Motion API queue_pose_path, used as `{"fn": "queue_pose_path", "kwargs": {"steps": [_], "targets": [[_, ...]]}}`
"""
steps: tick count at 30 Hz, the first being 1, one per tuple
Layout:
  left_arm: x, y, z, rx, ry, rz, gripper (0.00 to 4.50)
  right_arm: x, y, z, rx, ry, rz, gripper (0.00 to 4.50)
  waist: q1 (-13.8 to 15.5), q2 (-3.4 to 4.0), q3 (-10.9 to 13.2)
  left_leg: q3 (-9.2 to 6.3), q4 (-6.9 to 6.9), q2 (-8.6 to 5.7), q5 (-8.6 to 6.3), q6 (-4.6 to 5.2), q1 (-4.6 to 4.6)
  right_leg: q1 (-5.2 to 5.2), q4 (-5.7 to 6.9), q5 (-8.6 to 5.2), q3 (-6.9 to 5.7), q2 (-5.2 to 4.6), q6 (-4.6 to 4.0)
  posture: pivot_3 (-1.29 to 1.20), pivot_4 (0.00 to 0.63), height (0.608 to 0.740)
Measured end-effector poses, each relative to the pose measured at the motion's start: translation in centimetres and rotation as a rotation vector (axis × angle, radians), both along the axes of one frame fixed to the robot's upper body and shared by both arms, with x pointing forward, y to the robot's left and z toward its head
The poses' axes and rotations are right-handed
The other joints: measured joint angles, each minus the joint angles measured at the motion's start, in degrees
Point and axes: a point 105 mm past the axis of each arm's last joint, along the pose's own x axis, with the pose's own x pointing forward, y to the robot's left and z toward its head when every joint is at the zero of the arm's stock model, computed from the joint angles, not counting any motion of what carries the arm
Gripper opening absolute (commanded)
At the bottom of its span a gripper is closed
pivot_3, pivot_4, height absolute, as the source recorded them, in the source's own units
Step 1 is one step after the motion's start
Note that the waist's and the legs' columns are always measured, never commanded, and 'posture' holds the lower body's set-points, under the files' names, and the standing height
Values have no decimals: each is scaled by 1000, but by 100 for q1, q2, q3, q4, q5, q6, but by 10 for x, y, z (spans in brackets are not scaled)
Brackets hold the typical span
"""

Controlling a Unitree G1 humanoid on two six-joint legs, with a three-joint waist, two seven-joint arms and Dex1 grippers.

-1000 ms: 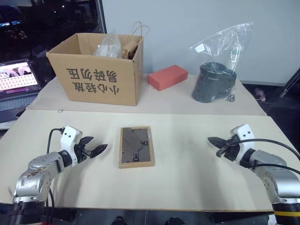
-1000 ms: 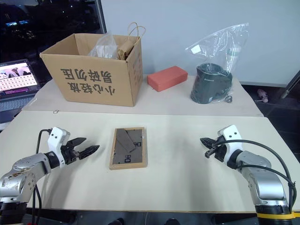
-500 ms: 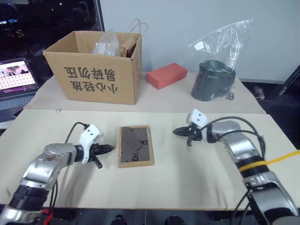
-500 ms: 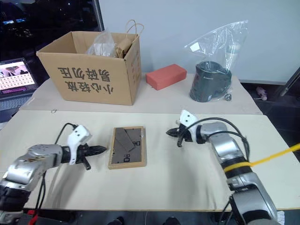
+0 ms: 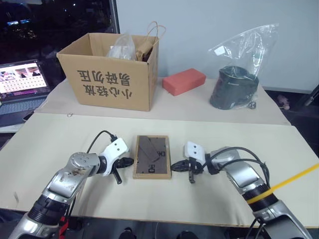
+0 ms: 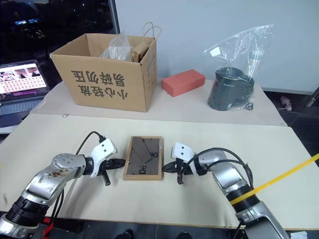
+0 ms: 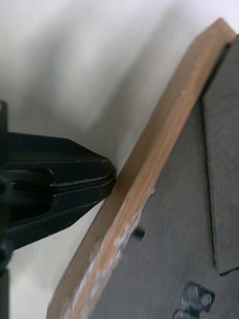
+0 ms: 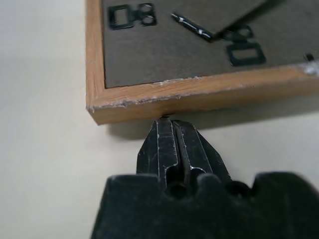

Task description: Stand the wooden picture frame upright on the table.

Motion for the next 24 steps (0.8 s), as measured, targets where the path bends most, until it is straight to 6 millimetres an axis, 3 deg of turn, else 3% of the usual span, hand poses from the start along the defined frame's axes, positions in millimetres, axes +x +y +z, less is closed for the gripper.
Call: {"fn": "queue_pose_path", "kwargs": {"steps": [10,14,16,19,22,23,24], "targets": [[-18,-12,-4,-4,52,-54,40,-15,-2,5,26,30,-72,0,-1,-1,-1,0,1,0,0,0,-1,1,-2,-9,1,0,14,0,150,740],[-14,-1,-3,-11,76,-21,40,-4,-28,9,5,21,-158,0,-6,-2,-2,1,2,0,0,1,5,3,-2,-10,1,0,17,0,150,740],[2,15,2,-121,118,125,40,0,-43,14,7,23,-196,0,-25,1,-2,1,2,1,1,3,13,4,10,-13,2,1,21,0,150,740],[17,48,29,-411,228,375,40,5,-68,17,-19,22,-241,0,-89,-2,-1,0,5,4,4,8,5,0,11,-14,-1,5,23,0,150,740],[17,40,72,-720,356,343,740,9,-76,16,-21,18,-255,0,-105,-3,-1,-1,11,-1,4,8,-5,2,5,-13,-5,1,25,0,150,740],[12,31,85,-797,413,291,1261,10,-76,18,-19,9,-244,0,-120,-2,-2,-1,11,-5,4,8,-5,5,4,-14,-3,-4,27,0,150,740],[8,27,88,-829,447,263,1453,10,-75,19,-17,5,-239,0,-125,-2,-2,-1,11,-5,4,8,-5,5,4,-12,-4,-5,24,0,150,740]]}}
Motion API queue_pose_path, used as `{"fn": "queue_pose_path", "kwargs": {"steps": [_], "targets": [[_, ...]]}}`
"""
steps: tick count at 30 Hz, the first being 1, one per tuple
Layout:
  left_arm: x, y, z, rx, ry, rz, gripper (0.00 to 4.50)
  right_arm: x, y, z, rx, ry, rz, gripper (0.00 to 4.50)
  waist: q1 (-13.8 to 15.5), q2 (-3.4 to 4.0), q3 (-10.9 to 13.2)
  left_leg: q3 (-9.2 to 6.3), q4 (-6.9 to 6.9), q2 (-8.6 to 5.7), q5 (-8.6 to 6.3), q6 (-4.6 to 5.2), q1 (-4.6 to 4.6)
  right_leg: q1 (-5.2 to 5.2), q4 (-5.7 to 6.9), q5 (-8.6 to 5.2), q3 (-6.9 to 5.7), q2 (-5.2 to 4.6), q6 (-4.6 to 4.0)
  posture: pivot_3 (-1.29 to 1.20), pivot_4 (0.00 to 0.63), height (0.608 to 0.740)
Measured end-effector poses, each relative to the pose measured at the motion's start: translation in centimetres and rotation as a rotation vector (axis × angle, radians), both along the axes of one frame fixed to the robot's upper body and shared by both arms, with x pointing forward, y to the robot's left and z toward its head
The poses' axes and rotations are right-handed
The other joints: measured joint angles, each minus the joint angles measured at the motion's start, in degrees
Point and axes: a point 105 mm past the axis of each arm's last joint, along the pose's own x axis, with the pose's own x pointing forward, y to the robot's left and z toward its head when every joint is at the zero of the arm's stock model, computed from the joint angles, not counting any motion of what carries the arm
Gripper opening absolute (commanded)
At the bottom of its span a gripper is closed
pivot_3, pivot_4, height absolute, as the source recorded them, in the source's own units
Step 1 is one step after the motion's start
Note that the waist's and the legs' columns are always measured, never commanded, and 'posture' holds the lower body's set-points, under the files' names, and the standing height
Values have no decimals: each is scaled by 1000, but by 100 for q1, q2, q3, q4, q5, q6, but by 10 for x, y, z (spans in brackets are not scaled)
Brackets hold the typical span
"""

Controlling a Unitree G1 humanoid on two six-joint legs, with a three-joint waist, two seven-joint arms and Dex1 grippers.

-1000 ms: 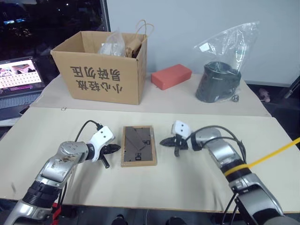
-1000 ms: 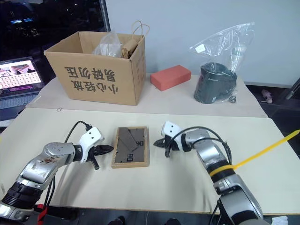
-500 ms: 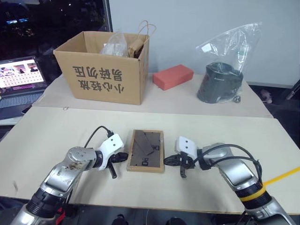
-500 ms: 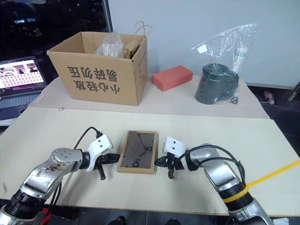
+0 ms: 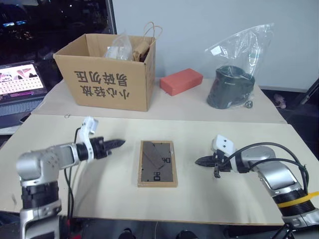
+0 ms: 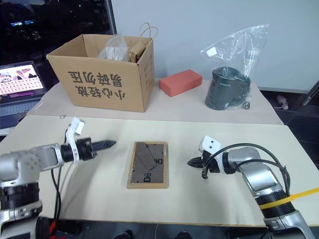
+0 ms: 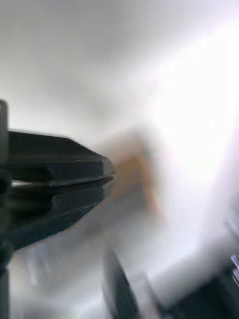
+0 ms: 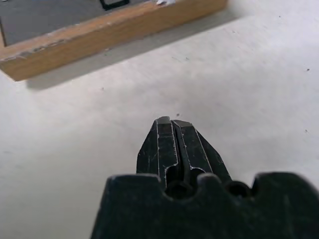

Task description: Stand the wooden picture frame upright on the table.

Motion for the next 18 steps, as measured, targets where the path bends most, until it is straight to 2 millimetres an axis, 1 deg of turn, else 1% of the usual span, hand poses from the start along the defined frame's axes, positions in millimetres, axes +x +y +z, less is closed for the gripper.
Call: {"fn": "queue_pose_path", "kwargs": {"steps": [2,3,4,5,6,8,9,10,11,18], "targets": [[-6,-9,-5,-61,61,-51,2188,0,1,1,4,-5,11,0,-36,0,0,0,-3,2,0,1,4,0,3,12,0,1,-21,0,150,740],[-11,-14,-19,-56,130,-75,2546,1,7,2,16,-13,32,0,-55,0,-1,0,-4,3,-1,1,14,3,8,15,4,1,-26,0,150,740],[-16,-18,-33,-28,192,-92,2988,1,13,2,25,-18,53,0,-100,0,-1,0,-5,3,-1,1,18,4,15,16,6,1,-27,0,150,740],[-23,-22,-51,7,266,-112,3331,0,19,1,34,-19,76,0,-124,0,-1,0,-6,3,0,1,18,2,24,15,5,2,-28,0,150,740],[-28,-23,-59,10,305,-124,3645,-2,22,-1,40,-12,90,0,-126,-1,0,0,-5,2,0,0,18,1,30,15,4,2,-28,0,150,740],[-33,-18,-55,74,318,-138,4362,-2,26,-2,46,-13,109,0,-107,-4,-2,0,0,1,2,-4,26,4,40,13,5,1,-25,0,150,740],[-34,-9,-59,154,350,-111,4438,-3,27,-2,47,-17,115,0,-109,-3,-3,1,2,0,3,-5,34,9,39,-1,8,1,0,0,150,740],[-35,-4,-65,185,386,-89,4438,-2,26,-3,47,-16,115,0,-108,-1,-3,1,2,-2,4,-6,34,9,40,-3,10,1,2,0,150,740],[-35,-3,-69,188,414,-85,4438,-2,25,-4,46,-15,113,0,-102,-1,-3,1,3,-1,6,-9,32,7,40,-3,9,2,2,0,150,740],[-37,-19,-74,202,457,-114,4438,-3,33,-10,46,-12,139,0,23,1,-5,1,-5,-2,5,-11,28,6,33,3,8,0,-13,0,150,740]]}}
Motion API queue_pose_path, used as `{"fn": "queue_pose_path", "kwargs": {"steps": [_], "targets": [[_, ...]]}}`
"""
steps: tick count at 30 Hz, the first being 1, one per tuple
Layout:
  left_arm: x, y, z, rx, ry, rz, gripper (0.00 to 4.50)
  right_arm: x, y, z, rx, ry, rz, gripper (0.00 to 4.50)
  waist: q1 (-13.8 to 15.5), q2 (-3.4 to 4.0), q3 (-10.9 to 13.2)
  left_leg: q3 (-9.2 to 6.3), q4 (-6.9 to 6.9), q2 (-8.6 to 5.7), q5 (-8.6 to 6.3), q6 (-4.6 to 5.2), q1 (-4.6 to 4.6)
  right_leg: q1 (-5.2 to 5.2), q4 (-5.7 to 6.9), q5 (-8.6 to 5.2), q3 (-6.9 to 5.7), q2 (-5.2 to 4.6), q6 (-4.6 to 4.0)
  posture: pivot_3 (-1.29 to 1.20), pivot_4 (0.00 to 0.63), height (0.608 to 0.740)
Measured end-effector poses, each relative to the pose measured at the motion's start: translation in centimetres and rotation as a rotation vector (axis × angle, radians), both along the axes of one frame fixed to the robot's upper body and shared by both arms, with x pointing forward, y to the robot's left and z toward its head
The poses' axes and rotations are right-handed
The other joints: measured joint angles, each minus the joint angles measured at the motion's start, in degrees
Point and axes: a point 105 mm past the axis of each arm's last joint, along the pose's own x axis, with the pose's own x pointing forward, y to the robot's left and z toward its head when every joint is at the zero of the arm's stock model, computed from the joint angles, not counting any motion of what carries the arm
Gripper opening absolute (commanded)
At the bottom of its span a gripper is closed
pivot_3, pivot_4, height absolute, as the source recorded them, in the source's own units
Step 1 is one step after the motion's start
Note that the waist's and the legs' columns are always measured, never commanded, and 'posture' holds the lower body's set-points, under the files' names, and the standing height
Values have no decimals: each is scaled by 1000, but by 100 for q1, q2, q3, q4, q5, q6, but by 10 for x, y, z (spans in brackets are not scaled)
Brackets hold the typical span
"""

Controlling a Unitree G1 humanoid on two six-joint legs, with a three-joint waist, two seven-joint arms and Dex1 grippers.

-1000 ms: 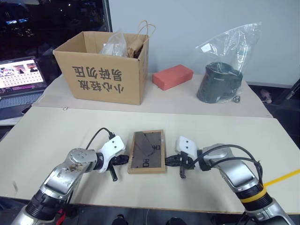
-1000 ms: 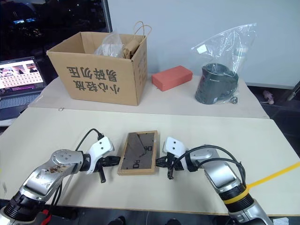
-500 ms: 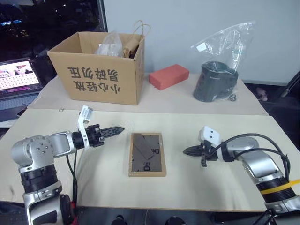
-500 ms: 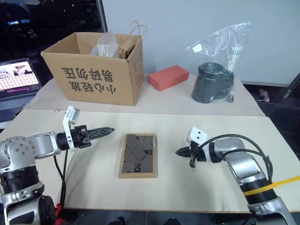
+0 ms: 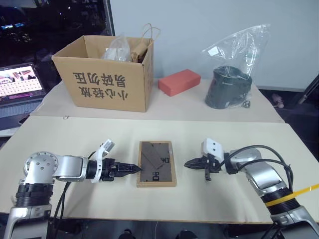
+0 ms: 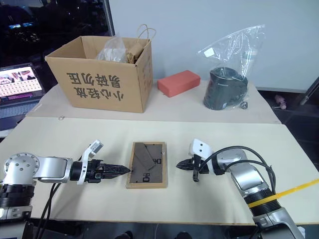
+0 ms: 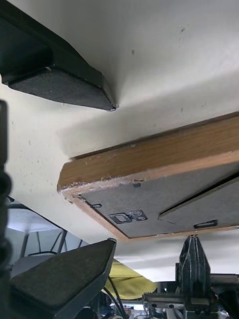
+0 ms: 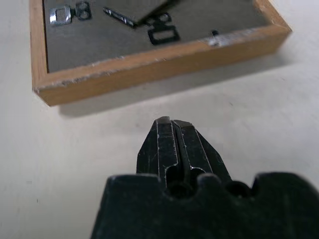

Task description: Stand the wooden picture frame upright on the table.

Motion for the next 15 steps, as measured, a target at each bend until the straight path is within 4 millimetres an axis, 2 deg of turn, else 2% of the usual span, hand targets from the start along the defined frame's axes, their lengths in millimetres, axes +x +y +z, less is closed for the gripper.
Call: {"fn": "queue_pose_path", "kwargs": {"steps": [4,9,15], "targets": [[1,-9,-2,-45,16,8,4438,1,1,0,6,-4,-6,0,29,12,-15,0,0,-4,0,0,1,5,-6,0,0,-5,1,0,150,740],[2,-44,-9,-175,61,34,4438,-1,13,1,24,-23,4,0,177,20,-45,0,1,-24,0,0,0,10,-10,3,-3,-26,-5,0,150,740],[-2,-59,-13,-261,109,105,4438,-8,20,1,25,-9,7,0,275,20,-57,1,0,-56,-1,3,-7,14,-26,-1,-6,-58,3,0,150,740]]}}
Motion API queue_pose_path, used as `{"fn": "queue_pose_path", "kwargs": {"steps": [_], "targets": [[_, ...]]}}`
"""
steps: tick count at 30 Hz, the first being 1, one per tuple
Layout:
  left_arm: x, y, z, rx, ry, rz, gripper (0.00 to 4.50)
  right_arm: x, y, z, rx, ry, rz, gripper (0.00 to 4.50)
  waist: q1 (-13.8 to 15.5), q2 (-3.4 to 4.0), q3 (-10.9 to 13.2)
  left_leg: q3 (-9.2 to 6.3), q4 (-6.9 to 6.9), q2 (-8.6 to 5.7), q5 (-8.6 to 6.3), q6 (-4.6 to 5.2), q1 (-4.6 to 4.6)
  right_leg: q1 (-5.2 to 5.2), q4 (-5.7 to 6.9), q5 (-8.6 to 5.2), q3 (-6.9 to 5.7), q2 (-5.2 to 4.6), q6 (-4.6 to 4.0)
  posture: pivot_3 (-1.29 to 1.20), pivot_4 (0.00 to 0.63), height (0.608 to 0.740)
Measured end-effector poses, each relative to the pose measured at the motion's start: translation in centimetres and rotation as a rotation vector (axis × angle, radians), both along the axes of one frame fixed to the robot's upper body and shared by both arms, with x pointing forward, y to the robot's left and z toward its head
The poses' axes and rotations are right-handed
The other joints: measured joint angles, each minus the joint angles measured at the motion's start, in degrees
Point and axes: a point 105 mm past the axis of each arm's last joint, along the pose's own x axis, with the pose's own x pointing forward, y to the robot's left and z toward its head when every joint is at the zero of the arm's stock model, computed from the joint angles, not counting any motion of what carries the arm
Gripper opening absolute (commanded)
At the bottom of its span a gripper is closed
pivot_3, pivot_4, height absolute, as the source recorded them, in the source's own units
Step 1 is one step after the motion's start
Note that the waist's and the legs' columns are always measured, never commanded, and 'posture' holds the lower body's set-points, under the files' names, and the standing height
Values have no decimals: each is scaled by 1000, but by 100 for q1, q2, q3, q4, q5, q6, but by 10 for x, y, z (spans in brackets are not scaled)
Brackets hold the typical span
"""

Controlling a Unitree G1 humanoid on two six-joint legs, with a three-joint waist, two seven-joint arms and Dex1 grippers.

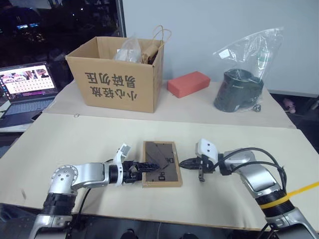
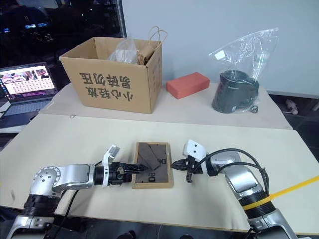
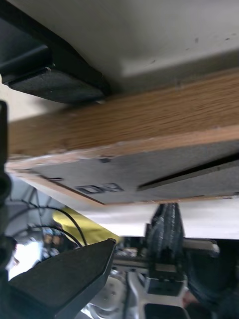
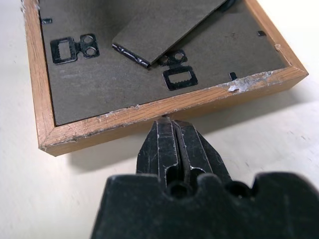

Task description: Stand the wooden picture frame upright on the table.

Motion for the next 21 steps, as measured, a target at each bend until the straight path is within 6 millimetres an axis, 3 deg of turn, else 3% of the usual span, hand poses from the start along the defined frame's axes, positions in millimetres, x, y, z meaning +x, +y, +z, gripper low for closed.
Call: {"fn": "queue_pose_path", "kwargs": {"steps": [3,10,16,18,19,21], "targets": [[-1,-3,-2,-32,11,18,3788,-1,0,-1,3,9,-6,0,13,0,0,0,-1,-3,0,1,-2,2,-8,0,-2,-3,0,0,150,740],[-5,0,-3,-49,14,10,1232,0,-2,-2,-2,18,-17,0,-37,-1,0,0,-6,-3,0,1,-7,-6,-9,0,-2,-2,0,0,150,740],[-3,10,5,-103,-9,-2,1162,3,-5,6,17,28,-33,0,-88,-1,1,0,-4,-3,1,2,-21,-19,-10,0,-4,-2,1,0,150,740],[0,16,14,-128,-33,0,1162,14,-16,27,50,4,-85,604,-106,-2,3,0,-4,-3,4,6,-27,-23,-11,1,-4,-2,1,0,150,740],[2,20,19,-132,-50,-8,1162,19,-27,43,87,5,-128,783,-115,-3,4,0,-5,-3,5,6,-30,-24,-11,2,-4,-3,1,0,150,740],[5,31,32,-131,-88,-13,1162,24,-46,78,193,24,-194,1560,-125,-4,5,0,-8,-3,4,7,-31,-24,-15,1,-6,-3,1,0,150,740]]}}
